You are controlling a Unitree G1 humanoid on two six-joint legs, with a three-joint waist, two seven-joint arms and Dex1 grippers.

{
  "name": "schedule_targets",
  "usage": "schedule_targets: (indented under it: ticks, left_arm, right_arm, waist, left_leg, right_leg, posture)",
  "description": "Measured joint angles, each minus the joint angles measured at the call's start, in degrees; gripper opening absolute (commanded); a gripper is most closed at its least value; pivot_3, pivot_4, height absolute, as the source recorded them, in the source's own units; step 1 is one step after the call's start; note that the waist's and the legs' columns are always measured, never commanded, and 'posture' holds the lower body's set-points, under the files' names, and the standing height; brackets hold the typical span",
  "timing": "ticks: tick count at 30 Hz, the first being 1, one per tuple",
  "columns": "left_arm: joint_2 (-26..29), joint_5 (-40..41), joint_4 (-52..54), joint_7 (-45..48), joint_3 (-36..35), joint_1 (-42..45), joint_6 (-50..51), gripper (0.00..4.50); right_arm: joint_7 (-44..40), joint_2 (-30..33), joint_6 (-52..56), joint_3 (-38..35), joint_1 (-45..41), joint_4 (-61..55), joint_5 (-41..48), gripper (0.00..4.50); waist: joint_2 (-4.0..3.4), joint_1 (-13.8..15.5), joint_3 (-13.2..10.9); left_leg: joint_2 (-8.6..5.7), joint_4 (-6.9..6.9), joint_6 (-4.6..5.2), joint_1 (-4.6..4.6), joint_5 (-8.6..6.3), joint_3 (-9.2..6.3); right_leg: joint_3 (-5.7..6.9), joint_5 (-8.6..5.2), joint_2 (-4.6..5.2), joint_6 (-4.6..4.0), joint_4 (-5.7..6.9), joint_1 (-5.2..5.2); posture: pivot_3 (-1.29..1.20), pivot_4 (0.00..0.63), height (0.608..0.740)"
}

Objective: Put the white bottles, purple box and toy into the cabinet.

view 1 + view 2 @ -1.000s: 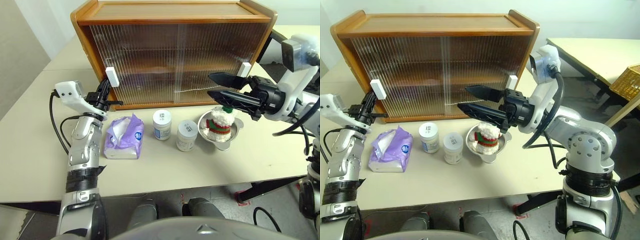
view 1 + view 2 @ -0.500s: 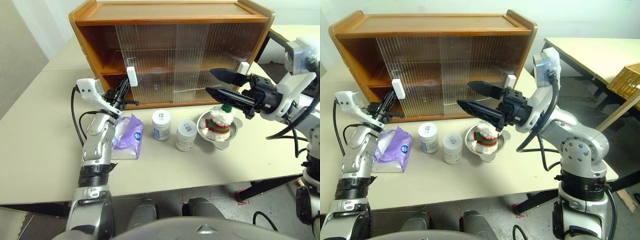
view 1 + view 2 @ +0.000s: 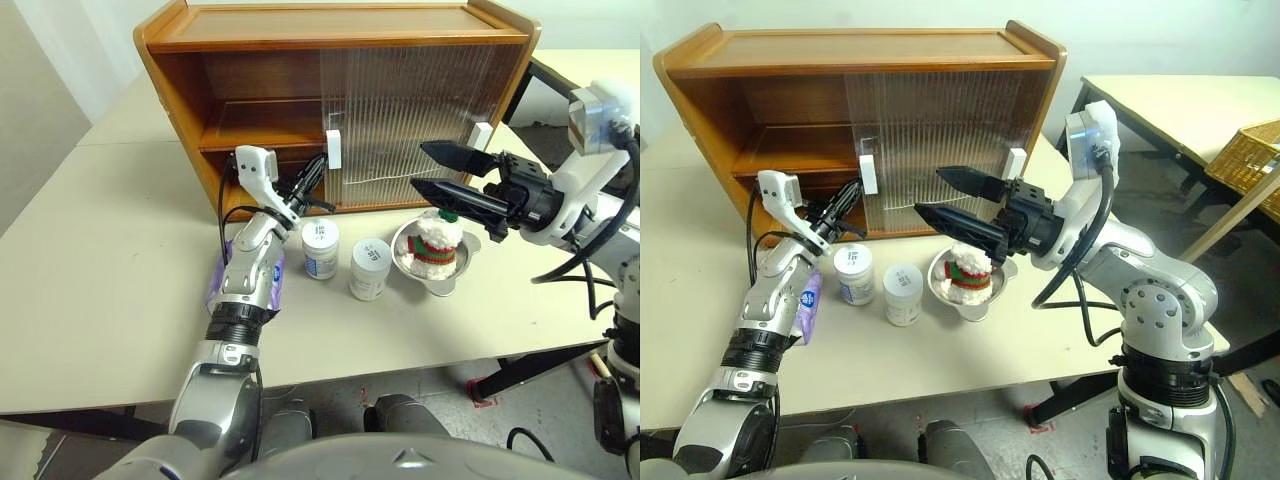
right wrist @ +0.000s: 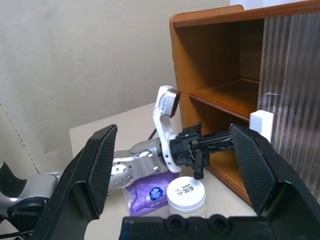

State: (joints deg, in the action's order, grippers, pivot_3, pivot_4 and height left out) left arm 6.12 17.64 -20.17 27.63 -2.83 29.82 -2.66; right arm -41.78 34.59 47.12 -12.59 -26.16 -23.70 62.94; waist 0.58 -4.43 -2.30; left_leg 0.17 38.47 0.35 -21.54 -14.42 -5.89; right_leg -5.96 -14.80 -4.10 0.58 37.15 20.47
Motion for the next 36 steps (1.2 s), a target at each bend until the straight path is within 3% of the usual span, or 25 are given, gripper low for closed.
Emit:
schedule_targets:
  ticks: [11, 19, 23, 33, 36]
  left_arm:
    - [2.0, 0.1, 0.2, -0.8, -2.4, 0.2, -2.0, 0.04]
    - [6.1, 4.0, 12.6, -1.1, -7.5, -2.2, -3.7, 0.04]
    - [10.6, 7.9, 22.7, 0.5, -8.5, -11.7, 2.3, 0.97]
    - [14.5, 16.8, 42.3, 2.8, -14.0, -35.4, 9.0, 4.48]
    - [14.5, 17.2, 44.8, 3.5, -14.8, -41.1, 9.0, 4.48]
  right_arm:
    - [0.3, 0.0, 0.0, 0.0, 0.2, -0.1, 0.0, 4.50]
    - [-1.1, -0.1, 0.0, 0.8, -0.2, 1.4, -0.2, 4.50]
    - [-2.2, -0.1, 0.0, 1.7, -0.8, 2.4, -0.7, 4.50]
    - [-4.7, -0.2, 0.0, 2.8, -2.3, 4.7, -2.3, 4.50]
    - [-5.4, -0.4, 0.0, 3.0, -2.5, 5.2, -2.6, 4.50]
  waist:
    - [0.00, -0.3, 0.0]
    - [-0.01, -0.2, 0.0]
    - [-0.05, -0.2, 0.0]
    - [-0.10, 0.9, 0.0]
    - [-0.10, 1.5, 0.0]
  left_leg:
    - [-0.01, 0.04, 0.02, -0.06, 0.00, 0.02]
    - [-0.04, 0.05, 0.06, -0.22, -0.02, 0.03]
    - [-0.03, 0.03, 0.11, -0.23, -0.06, 0.09]
    - [0.13, -0.09, 0.00, -0.25, -0.13, -0.42]
    - [0.26, -0.24, -0.10, -0.27, -0.16, -0.58]
  right_leg:
    - [0.05, 0.00, -0.01, 0.01, -0.03, 0.03]
    - [0.17, 0.00, -0.01, 0.01, -0.09, 0.14]
    - [0.16, -0.04, -0.03, -0.05, -0.10, 0.23]
    - [-0.43, -0.10, 0.00, -0.38, -0.04, 0.44]
    - [-0.63, -0.11, 0.05, -0.47, 0.01, 0.61]
  posture:
    - [-0.16, 0.021, 0.740]
    - [-0.11, 0.031, 0.740]
    - [-0.11, 0.031, 0.740]
    - [-0.04, 0.046, 0.740]
    - [-0.02, 0.047, 0.740]
